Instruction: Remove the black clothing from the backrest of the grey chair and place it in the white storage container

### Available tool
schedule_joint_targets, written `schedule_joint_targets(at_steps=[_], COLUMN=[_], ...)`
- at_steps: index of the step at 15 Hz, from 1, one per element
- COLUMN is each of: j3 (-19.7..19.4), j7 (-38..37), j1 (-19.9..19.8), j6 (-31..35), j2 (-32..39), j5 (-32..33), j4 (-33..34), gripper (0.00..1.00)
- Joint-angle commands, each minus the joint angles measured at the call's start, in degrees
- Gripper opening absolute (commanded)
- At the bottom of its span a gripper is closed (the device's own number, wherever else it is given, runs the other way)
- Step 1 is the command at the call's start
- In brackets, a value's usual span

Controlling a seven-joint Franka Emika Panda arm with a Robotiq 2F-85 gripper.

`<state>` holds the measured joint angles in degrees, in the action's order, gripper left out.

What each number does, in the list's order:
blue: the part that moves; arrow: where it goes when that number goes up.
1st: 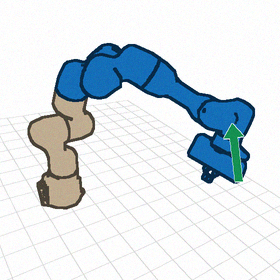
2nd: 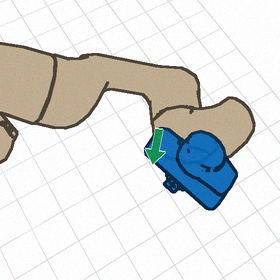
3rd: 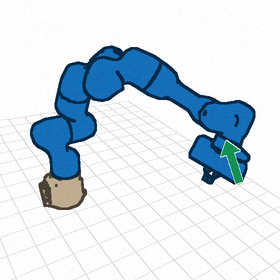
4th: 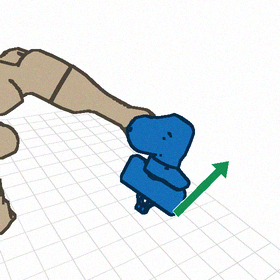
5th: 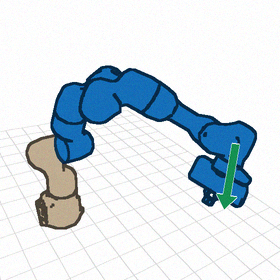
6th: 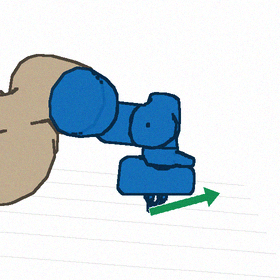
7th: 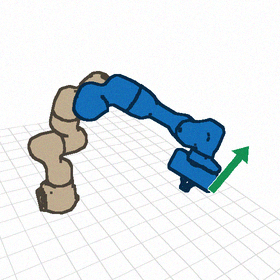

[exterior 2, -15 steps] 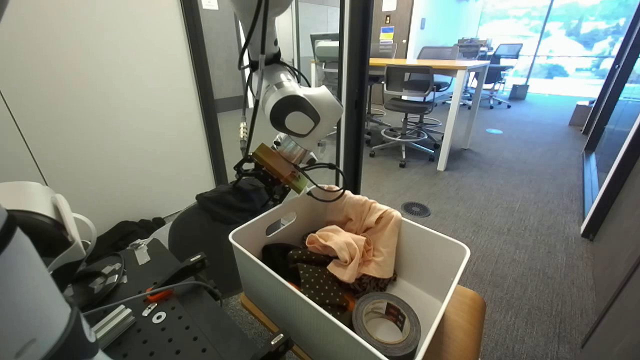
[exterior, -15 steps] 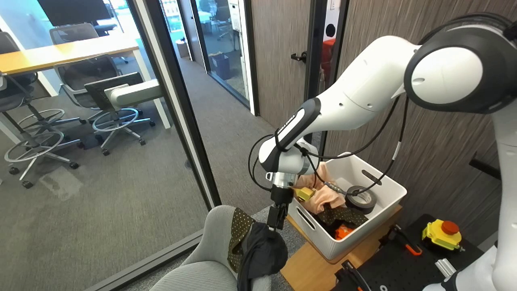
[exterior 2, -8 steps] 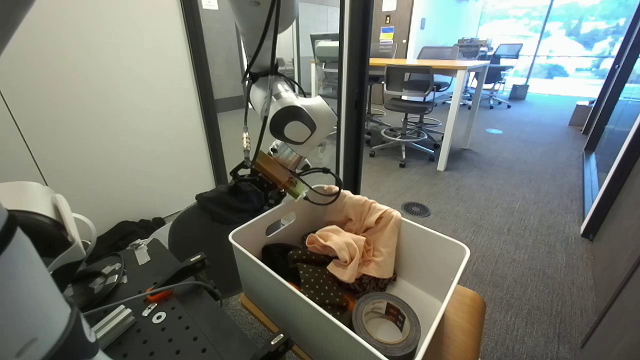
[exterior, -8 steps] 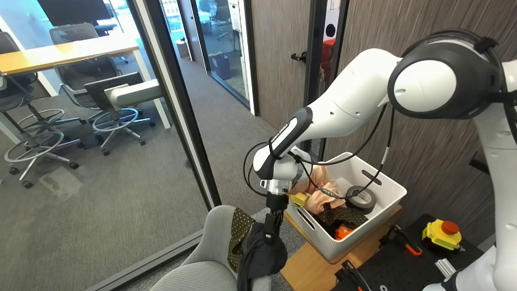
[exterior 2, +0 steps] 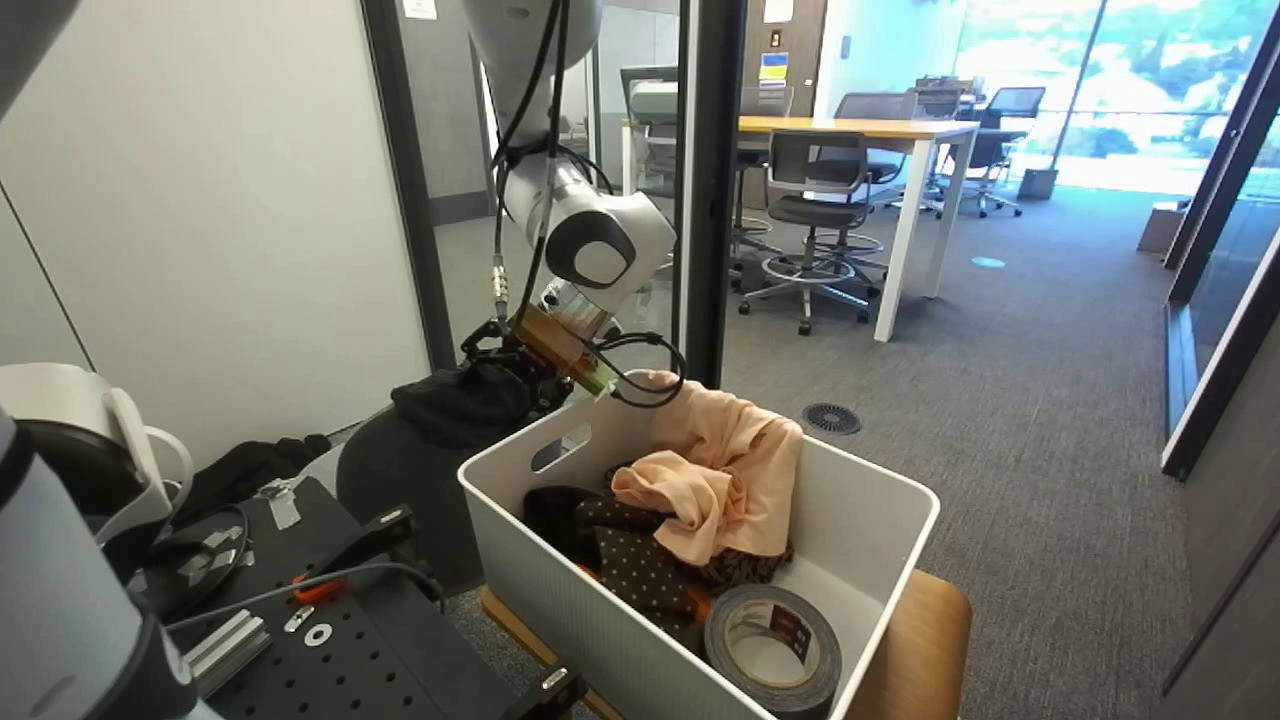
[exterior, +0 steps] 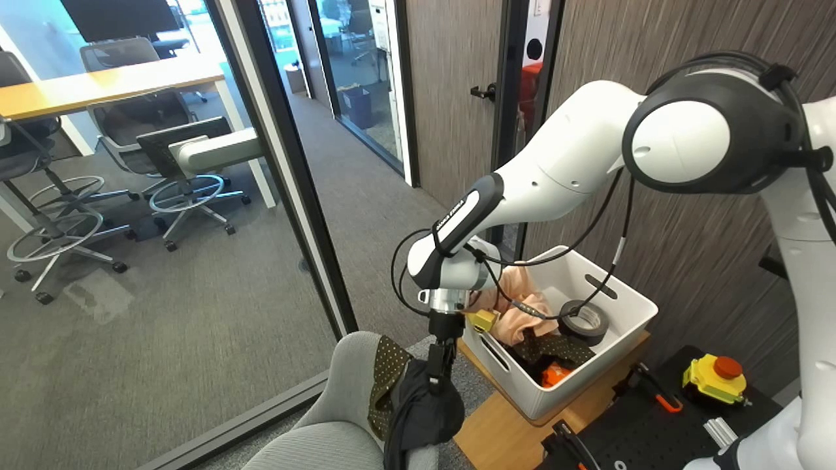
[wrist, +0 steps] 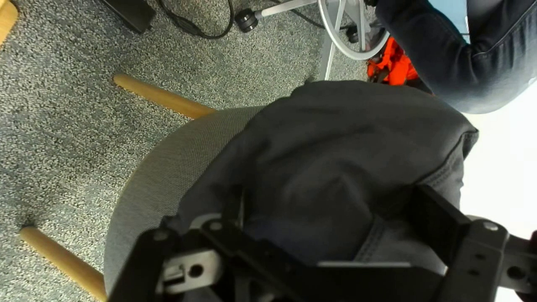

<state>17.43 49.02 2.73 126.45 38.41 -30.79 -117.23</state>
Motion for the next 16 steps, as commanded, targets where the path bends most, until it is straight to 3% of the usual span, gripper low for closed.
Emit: schedule_joint_targets(at_steps=[1, 9, 12, 16], j3=[1.2, 1.1, 1.2, 1.1], j7=[0.1, 0.2, 0.2, 0.2], j1=[-0.8, -1.0, -1.0, -1.0], j6=[-1.1, -2.3, -2.4, -2.4], j2=[1.5, 1.4, 1.4, 1.1], j5=[1.2, 1.1, 1.2, 1.4], j4=[2.1, 2.4, 2.4, 2.3], gripper=[0.74, 0.13, 0.09, 0.14])
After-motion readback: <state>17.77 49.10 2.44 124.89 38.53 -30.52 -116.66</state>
